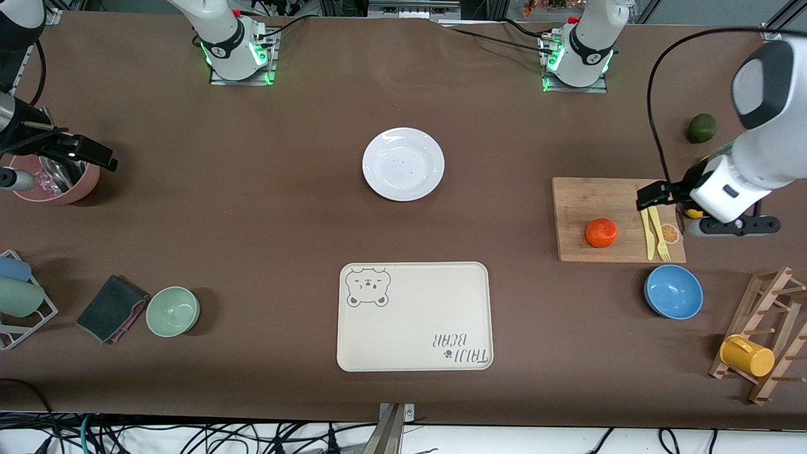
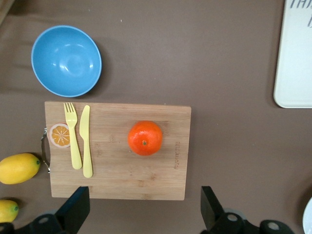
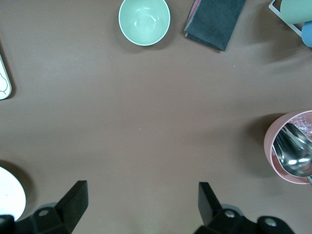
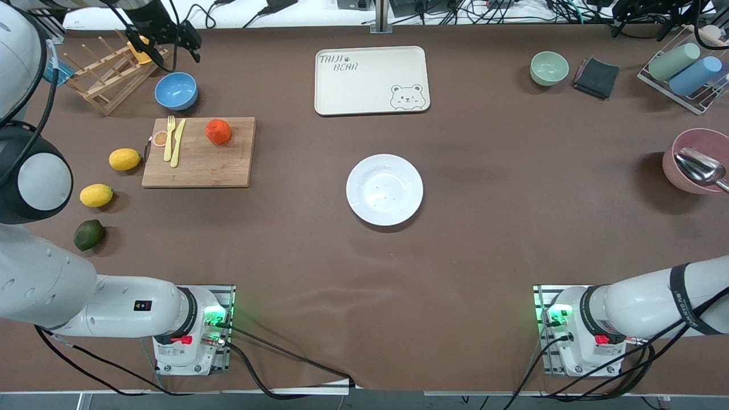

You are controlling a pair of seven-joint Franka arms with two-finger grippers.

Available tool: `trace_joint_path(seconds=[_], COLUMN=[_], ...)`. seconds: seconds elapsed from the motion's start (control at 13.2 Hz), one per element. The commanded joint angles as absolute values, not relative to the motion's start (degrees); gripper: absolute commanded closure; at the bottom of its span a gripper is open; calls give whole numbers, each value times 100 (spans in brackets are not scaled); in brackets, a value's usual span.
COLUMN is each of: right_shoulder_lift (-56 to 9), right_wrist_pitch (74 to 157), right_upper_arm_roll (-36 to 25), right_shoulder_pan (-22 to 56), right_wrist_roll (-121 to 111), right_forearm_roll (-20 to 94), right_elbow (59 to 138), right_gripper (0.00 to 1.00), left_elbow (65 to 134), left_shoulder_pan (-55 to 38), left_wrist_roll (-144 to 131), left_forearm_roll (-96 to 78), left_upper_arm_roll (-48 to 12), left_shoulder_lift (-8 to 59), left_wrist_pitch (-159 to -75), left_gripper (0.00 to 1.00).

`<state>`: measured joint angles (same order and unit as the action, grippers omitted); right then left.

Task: Place orange and plate with both arms
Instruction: 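Move the left gripper over the orange on the cutting board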

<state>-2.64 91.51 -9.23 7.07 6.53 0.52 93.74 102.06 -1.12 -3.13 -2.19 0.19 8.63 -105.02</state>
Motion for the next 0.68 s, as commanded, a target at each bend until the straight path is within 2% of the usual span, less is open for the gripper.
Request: trace_joint_path(seconds=[0.0,0.23,0.61], right_shoulder_lift=[-220,-220,-220], right_wrist_pitch=[9114,9114,9114], right_upper_arm_roll=[-905,-905,-905], right_shoulder_pan=[703,712,712], right_wrist_roll=[694,694,694], right_forearm_roll=[-18,-18,-18], right_elbow=[9360,9360,9360], right_gripper=[0,0,0], left_elbow=[10371,10651,11670], left_shoulder_pan=[-114,-62,-62], left_wrist_roll=[-334,-272,-272], left_forearm_roll=[-237,-237,-237], left_upper_arm_roll=[96,114,114], left_shoulder_lift=[1061,1362,1529], left_wrist_pitch=[-10626,-10879,-12662], left_gripper=[0,0,0])
